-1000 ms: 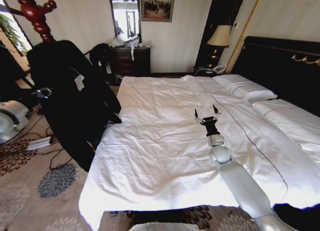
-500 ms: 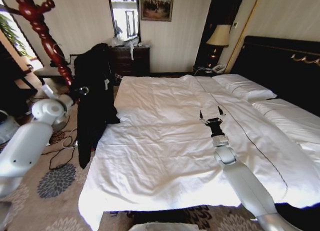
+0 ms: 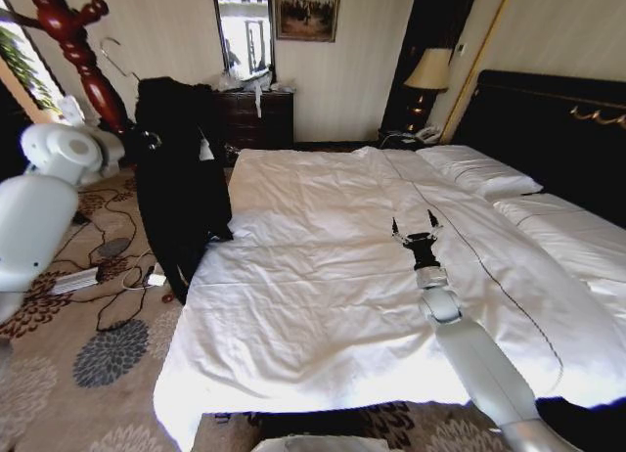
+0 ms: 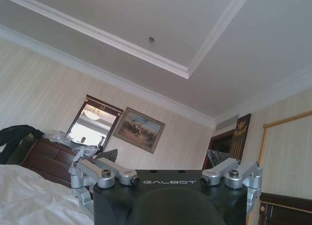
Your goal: Pick up the clothes from the bed and hang them on the clothes hanger.
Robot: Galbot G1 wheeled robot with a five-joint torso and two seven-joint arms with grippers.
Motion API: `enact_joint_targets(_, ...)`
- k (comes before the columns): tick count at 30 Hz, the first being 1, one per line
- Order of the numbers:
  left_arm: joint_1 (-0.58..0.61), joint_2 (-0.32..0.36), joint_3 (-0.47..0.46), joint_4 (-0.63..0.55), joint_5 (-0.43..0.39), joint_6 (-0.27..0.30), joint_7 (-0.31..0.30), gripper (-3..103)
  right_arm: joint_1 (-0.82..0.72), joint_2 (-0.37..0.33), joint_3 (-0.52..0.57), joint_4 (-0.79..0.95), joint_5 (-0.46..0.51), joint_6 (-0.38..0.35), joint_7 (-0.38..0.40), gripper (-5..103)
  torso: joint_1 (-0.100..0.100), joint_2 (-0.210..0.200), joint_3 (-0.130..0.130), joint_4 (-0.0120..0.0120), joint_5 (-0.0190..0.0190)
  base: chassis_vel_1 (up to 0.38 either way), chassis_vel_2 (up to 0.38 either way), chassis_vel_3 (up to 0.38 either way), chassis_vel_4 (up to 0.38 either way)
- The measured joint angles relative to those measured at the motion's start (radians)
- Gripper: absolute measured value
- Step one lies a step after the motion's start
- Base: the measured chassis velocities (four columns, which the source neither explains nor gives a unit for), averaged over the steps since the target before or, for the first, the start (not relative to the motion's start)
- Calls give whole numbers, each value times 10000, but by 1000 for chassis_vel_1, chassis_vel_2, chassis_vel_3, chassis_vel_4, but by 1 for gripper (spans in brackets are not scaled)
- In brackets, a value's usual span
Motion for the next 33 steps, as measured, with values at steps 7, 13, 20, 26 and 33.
enact_joint_targets(7,-1098,-408,566,1103,202,143,134,19,-110,3,112,41,-22,62,-26,100,1,-1,1,-5,0,0,0,0,0)
enact_joint_targets(13,-1301,-514,517,1419,294,136,147,19,-172,-69,262,59,-13,142,-106,100,2,-1,1,6,-8,0,0,0,0)
enact_joint_targets(20,-1472,-572,436,1570,295,68,221,19,-181,-130,312,58,10,203,-151,100,0,0,1,-3,0,0,0,0,0)
enact_joint_targets(26,-1764,-731,614,2534,401,75,335,19,-269,-150,367,125,18,217,-157,100,1,0,2,3,-4,0,0,0,0)
enact_joint_targets(33,-1933,-944,751,3183,384,146,443,19,-420,-221,523,222,34,310,-168,100,3,-1,2,-2,-3,0,0,0,0)
